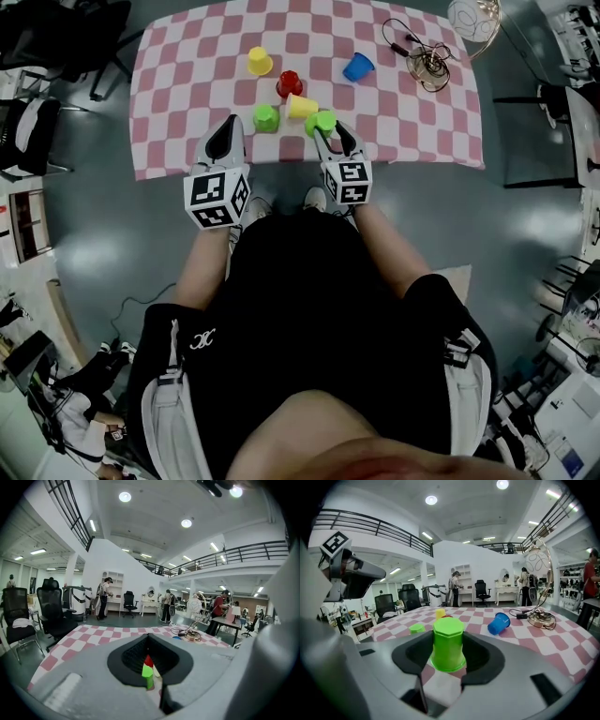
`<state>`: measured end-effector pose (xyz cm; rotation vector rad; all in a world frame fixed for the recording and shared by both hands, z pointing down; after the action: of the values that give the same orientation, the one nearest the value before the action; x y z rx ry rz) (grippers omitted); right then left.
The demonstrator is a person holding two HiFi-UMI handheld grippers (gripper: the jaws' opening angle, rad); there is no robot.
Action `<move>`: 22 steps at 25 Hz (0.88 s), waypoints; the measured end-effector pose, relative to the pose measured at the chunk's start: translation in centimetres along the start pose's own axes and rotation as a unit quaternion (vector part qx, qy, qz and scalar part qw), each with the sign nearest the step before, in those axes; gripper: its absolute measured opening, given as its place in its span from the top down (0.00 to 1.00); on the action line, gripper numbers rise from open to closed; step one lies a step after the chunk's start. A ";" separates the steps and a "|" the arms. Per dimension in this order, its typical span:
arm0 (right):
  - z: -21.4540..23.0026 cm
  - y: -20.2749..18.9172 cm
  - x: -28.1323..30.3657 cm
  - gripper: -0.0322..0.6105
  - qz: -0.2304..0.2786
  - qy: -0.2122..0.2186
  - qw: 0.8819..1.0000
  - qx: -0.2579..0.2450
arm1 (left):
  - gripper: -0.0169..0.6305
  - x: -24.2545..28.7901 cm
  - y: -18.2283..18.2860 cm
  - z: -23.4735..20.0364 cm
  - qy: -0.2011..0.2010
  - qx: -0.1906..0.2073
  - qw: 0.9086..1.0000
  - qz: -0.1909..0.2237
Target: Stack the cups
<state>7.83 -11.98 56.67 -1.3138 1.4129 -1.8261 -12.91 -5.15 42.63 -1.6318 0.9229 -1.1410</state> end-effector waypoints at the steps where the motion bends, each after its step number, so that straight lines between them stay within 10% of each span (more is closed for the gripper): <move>1: -0.5 -0.2 0.0 0.64 -0.002 0.006 1.000 -0.002 | 0.95 -0.1 -0.1 -0.1 0.001 0.000 1.000 -0.002; 22: -5.1 -3.4 5.6 0.65 -0.042 0.027 0.998 -0.043 | 0.95 -5.0 -1.5 -4.2 0.071 -0.015 0.997 -0.014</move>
<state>1.52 -13.03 62.01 -1.3948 1.4999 -1.8885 -18.22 -1.16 43.34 -1.6082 1.0155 -1.2801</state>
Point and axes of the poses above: the fingertips, and each gripper's own axes: x forward along the fingers, z to its right, y out of its top, the point moved 5 cm from there along -x, backward along the fingers, and after that the axes turned 13 degrees about -y, right-handed, at the moved point
